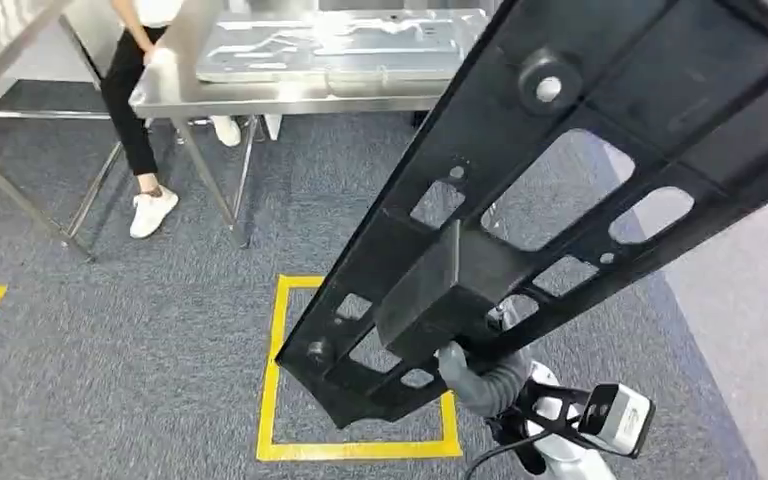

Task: Take the parts from the cabinet and place them on the table.

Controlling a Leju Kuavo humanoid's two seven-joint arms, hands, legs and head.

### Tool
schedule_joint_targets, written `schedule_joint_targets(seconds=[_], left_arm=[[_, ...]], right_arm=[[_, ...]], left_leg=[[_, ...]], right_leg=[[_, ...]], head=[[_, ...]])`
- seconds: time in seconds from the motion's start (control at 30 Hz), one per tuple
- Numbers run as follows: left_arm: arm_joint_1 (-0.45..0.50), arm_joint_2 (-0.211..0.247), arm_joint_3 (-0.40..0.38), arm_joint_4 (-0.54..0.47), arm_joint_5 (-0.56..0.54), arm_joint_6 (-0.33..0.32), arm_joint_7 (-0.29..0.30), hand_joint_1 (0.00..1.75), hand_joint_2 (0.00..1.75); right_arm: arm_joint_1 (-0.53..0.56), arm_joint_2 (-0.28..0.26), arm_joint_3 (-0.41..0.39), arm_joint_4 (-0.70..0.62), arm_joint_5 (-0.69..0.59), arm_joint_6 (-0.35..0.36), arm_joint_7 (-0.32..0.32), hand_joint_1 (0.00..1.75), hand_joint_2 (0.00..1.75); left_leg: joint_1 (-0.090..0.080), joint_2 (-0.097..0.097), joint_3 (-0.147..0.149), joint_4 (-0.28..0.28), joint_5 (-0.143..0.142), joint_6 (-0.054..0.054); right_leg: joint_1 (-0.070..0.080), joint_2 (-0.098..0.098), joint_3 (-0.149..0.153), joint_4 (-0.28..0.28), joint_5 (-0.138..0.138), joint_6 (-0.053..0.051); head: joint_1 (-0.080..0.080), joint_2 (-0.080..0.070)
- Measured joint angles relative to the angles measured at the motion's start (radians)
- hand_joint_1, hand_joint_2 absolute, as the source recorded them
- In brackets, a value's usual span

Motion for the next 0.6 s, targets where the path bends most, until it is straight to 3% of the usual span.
schedule_joint_targets(seconds=[0.07,0.1,0.17,0.2,0.23,0.3,0.37,0.4,0.43,0.5,0.53,0.57,0.6], left_arm=[[-0.004,0.0,0.0,0.0,0.002,0.003,0.0,0.0,0.0],[-0.006,0.0,0.0,0.0,0.003,0.003,0.001,0.0,0.0],[-0.004,-0.001,0.0,0.0,0.003,0.003,0.001,0.0,0.0],[0.0,-0.001,0.0,0.0,0.003,0.003,0.001,0.0,0.0],[0.003,-0.001,0.001,0.0,0.004,0.004,0.001,0.0,0.0],[0.002,-0.001,0.002,0.0,0.004,0.004,0.001,0.0,0.0],[0.003,0.001,0.005,0.0,0.004,0.005,0.001,0.0,0.0],[0.002,0.002,0.007,0.0,0.004,0.005,0.001,0.0,0.0],[0.001,0.002,0.007,0.0,0.005,0.005,0.001,0.0,0.0],[0.004,0.002,0.008,0.0,0.005,0.006,0.001,0.0,0.0],[0.002,0.002,0.009,0.0,0.006,0.006,0.001,0.0,0.0],[0.002,0.002,0.01,0.0,0.006,0.006,0.0,0.0,0.0],[-0.001,0.002,0.011,0.0,0.007,0.006,-0.001,0.0,0.0]], right_arm=[[-0.001,0.0,0.0,0.0,0.0,0.002,-0.002,1.75,1.75],[-0.004,0.0,0.0,0.002,0.0,0.002,-0.003,1.75,1.75],[-0.004,-0.001,0.0,0.01,0.0,0.003,-0.006,1.75,1.75],[-0.004,-0.001,0.0,0.015,0.0,0.003,-0.007,1.75,1.75],[-0.004,-0.001,0.0,0.019,-0.001,0.003,-0.008,1.75,1.75],[-0.005,-0.001,0.0,0.026,-0.002,0.003,-0.012,1.75,1.75],[-0.006,-0.001,0.0,0.029,-0.002,0.003,-0.014,1.75,1.75],[-0.008,-0.001,0.0,0.032,-0.001,0.003,-0.014,1.75,1.75],[-0.009,-0.001,0.0,0.032,-0.001,0.003,-0.014,1.75,1.75],[-0.009,-0.001,0.0,0.032,0.0,0.003,-0.014,1.75,1.75],[-0.012,-0.001,0.0,0.032,0.0,0.002,-0.013,1.75,1.75],[-0.013,-0.001,0.0,0.032,0.0,0.001,-0.011,1.75,1.75],[-0.019,-0.001,0.0,0.032,0.001,0.0,-0.012,1.75,1.75]], left_leg=[[0.004,-0.001,-0.021,0.059,-0.012,-0.004],[0.004,-0.001,-0.061,0.129,-0.03,-0.006],[0.004,-0.001,-0.163,0.284,-0.099,-0.006],[0.003,-0.001,-0.201,0.328,-0.118,-0.005],[0.003,-0.001,-0.216,0.326,-0.107,-0.002],[-0.002,-0.002,-0.191,0.213,-0.018,0.009],[-0.015,-0.001,-0.146,0.052,0.104,0.035],[-0.019,-0.001,-0.143,0.035,0.063,0.037],[-0.022,-0.002,-0.136,0.033,0.063,0.036],[-0.022,-0.004,-0.128,0.019,0.07,0.049],[-0.016,-0.006,-0.107,0.011,0.073,0.053],[-0.015,-0.006,-0.095,0.004,0.07,0.057],[-0.014,-0.006,-0.088,0.004,0.067,0.062]], right_leg=[[-0.002,0.0,0.027,-0.008,-0.008,-0.015],[-0.001,0.0,0.032,-0.007,-0.014,-0.02],[0.005,0.002,0.043,-0.007,-0.028,-0.026],[0.008,0.004,0.05,-0.007,-0.034,-0.028],[0.011,0.007,0.06,-0.007,-0.041,-0.028],[0.017,0.008,0.084,-0.007,-0.057,-0.027],[0.017,0.007,0.103,-0.01,-0.074,-0.025],[0.021,0.009,0.107,-0.007,-0.079,-0.017],[0.019,0.01,0.105,-0.009,-0.084,-0.009],[0.018,0.009,0.114,0.006,-0.073,0.004],[0.018,0.008,0.113,0.012,-0.081,0.009],[0.015,0.007,0.108,0.038,-0.088,0.013],[0.014,0.006,0.074,0.093,-0.106,0.017]], head=[[0.0,0.0],[0.0,0.0],[0.0,0.0],[0.0,0.0],[0.0,0.0],[0.0,0.0],[0.0,0.0],[0.0,0.0],[0.0,0.0],[0.0,0.0],[0.0,0.0],[0.0,0.0],[0.0,0.0]])
